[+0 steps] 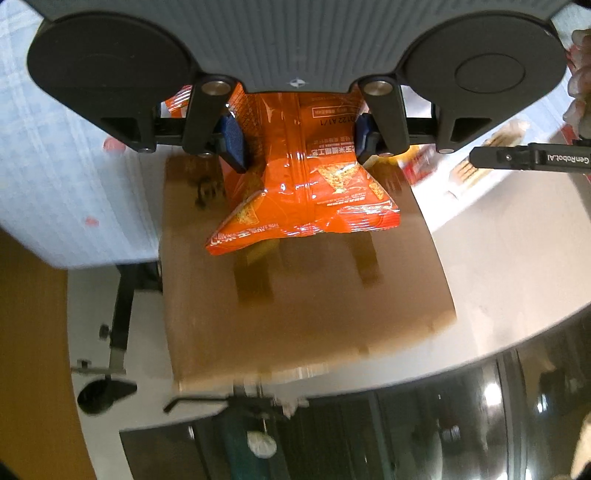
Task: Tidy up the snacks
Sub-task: 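Carry the cracker pack and orange chip bag up over the box, then open both tools over the box and move them back to the table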
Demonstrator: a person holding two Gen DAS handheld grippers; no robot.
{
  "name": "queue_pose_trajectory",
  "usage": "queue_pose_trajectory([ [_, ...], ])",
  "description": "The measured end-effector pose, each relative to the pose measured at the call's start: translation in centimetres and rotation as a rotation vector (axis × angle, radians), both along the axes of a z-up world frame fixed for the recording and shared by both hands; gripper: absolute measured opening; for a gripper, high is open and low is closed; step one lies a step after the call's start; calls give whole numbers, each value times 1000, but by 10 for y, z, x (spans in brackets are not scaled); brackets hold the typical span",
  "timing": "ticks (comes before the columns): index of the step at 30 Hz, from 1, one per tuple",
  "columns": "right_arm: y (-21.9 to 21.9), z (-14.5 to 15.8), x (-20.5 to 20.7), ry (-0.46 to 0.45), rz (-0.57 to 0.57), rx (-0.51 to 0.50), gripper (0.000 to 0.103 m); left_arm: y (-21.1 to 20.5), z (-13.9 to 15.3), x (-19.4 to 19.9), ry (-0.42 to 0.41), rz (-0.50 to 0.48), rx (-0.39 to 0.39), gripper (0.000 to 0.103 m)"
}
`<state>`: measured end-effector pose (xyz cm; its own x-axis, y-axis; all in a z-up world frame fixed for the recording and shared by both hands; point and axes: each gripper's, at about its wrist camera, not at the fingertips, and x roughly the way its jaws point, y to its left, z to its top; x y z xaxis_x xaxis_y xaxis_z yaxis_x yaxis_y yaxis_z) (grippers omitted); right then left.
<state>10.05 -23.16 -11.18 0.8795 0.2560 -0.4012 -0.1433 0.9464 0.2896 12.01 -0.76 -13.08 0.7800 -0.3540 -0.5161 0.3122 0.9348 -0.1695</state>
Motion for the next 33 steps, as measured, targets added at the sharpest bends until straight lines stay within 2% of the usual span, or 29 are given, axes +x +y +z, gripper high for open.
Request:
queue_pose_trajectory([
  [7, -6, 55, -4, -165, 11, 16, 58, -5, 57, 8, -144, -44, -63, 63],
  [11, -7, 87, 2, -258, 33, 17, 58, -18, 83, 20, -219, -59, -47, 63],
  [20, -15, 145, 56, -404, 23, -67, 58, -55, 125, 82, -307, -60, -86, 63],
  [23, -17, 148, 87, -400, -14, -103, 58, -72, 126, 114, -303, -45, -47, 63],
  [27, -17, 137, 121, -357, -60, -151, 58, -81, 124, 135, -271, -34, -19, 63],
  [33, -17, 115, 144, -262, -69, -169, 59, -97, 111, 158, -227, -32, 69, 64],
])
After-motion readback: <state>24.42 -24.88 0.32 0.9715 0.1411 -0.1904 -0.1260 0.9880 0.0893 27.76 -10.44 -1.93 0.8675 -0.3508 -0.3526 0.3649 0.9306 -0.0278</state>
